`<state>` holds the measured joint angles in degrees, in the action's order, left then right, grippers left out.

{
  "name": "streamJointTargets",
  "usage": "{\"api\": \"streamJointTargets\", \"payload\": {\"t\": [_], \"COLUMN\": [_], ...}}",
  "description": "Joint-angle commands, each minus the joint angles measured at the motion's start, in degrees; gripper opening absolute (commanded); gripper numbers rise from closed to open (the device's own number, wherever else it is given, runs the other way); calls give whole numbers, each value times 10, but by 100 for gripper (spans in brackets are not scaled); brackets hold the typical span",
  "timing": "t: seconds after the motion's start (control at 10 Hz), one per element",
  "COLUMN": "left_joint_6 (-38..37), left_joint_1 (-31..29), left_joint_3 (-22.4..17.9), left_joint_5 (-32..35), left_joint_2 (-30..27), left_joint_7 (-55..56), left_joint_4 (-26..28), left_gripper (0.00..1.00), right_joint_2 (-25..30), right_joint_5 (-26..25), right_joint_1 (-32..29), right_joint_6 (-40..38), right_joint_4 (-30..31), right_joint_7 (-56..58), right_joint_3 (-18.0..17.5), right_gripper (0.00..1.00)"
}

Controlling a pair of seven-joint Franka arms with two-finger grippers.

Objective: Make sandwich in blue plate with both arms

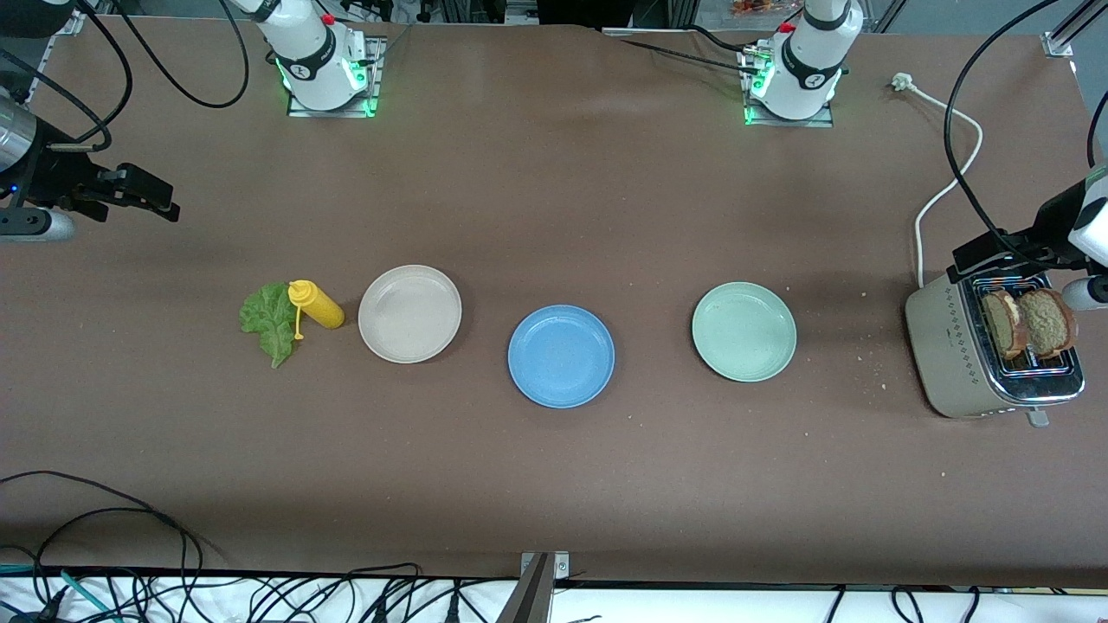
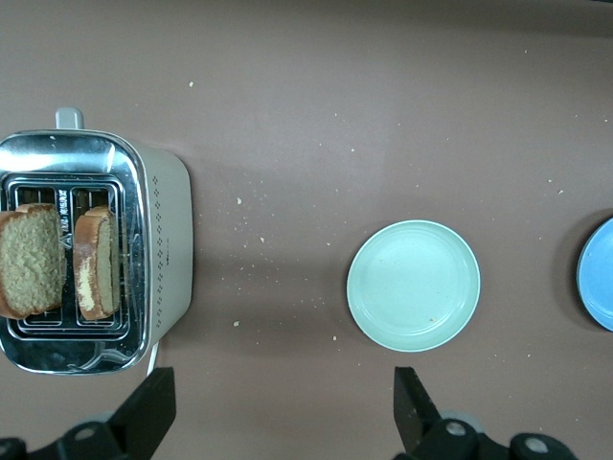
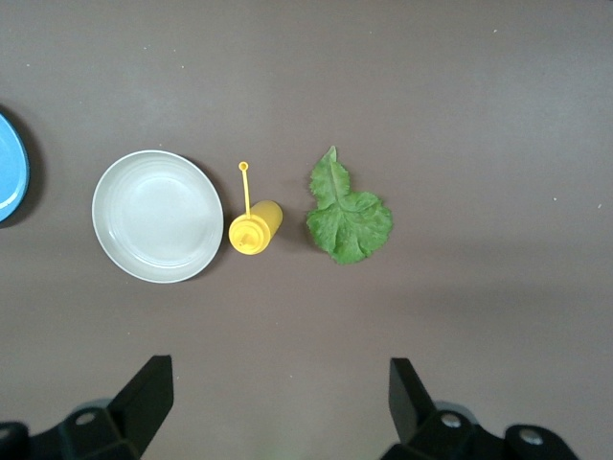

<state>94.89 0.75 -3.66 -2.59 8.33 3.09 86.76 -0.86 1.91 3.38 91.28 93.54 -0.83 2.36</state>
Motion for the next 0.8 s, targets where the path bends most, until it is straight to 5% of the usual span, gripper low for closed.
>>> {"api": "streamJointTargets", "payload": {"t": [0.0, 0.7], "left_joint_6": [-3, -15], "left_joint_1": [-1, -3], "left_joint_3": [0, -1], "left_joint_5": [-5, -3], "left_joint_2": [-12, -13], "left_joint_7": [-2, -1], "left_joint_4": [10, 6], "left_gripper": [100, 100], "right_joint_2": [10, 9], "right_joint_5": [-3, -9], "right_joint_1": [0, 0], "right_joint_6": [-10, -4], "right_joint_4": [-7, -7], "right_joint_7": [7, 7], "right_joint_3": [-3, -4], "right_gripper": [100, 100]}}
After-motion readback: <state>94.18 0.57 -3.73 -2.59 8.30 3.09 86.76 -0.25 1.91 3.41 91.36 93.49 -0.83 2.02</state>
